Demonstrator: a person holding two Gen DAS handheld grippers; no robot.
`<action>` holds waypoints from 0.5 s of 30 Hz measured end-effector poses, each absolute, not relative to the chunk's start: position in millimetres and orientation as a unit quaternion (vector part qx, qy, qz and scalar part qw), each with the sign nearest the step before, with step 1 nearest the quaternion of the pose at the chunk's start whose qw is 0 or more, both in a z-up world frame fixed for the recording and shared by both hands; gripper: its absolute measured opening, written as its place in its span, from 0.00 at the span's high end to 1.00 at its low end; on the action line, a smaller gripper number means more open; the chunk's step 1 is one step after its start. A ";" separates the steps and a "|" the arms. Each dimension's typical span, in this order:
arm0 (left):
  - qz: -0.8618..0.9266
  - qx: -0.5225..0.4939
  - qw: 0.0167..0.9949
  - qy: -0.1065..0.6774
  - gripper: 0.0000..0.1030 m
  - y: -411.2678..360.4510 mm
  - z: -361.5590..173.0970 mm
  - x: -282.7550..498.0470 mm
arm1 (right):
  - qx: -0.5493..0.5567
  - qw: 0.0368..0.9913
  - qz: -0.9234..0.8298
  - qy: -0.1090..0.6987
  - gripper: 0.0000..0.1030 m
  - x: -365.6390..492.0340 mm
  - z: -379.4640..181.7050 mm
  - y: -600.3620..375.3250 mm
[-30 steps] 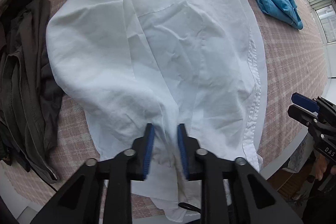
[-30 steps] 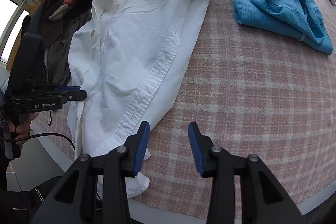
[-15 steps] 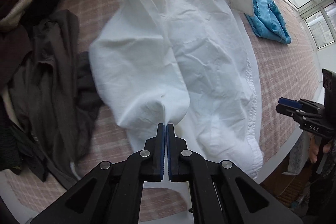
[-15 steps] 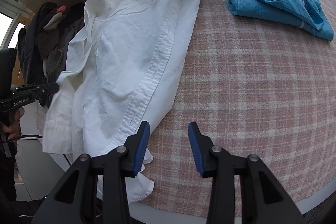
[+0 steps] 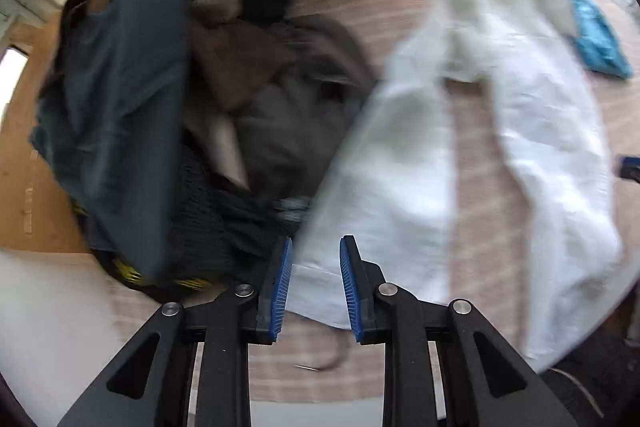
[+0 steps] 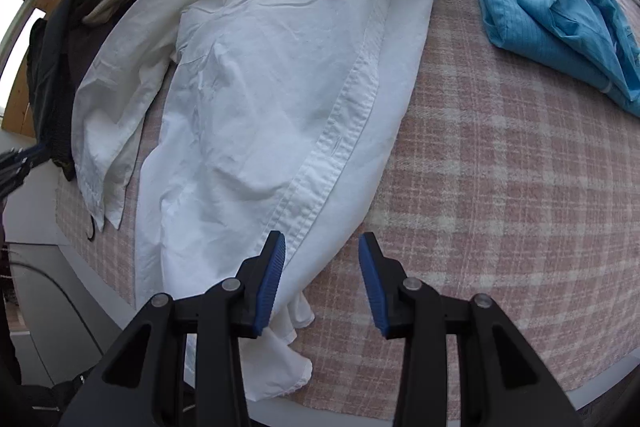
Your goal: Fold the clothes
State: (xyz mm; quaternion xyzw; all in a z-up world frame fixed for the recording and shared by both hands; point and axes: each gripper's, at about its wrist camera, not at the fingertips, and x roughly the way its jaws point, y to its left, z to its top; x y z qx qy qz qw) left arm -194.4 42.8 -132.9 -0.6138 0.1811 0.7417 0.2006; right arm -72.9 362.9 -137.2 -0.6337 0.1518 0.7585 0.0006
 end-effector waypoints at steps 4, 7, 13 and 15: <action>0.703 -0.642 0.264 0.158 0.63 72.6 -160.2 -157.2 | -0.643 0.020 0.748 0.164 0.63 -91.1 -155.6 383.3; 0.667 -0.663 0.303 0.155 0.63 111.2 -198.2 -126.7 | -0.651 0.002 0.733 0.195 0.63 -95.3 -171.2 389.1; 0.668 -0.669 0.282 0.162 0.94 135.2 -231.9 -117.5 | -0.631 -0.035 0.754 0.179 0.73 -103.5 -167.4 376.9; 0.679 -0.661 0.275 0.159 0.99 133.2 -227.5 -121.4 | -0.621 -0.044 0.762 0.175 0.96 -108.5 -161.1 373.7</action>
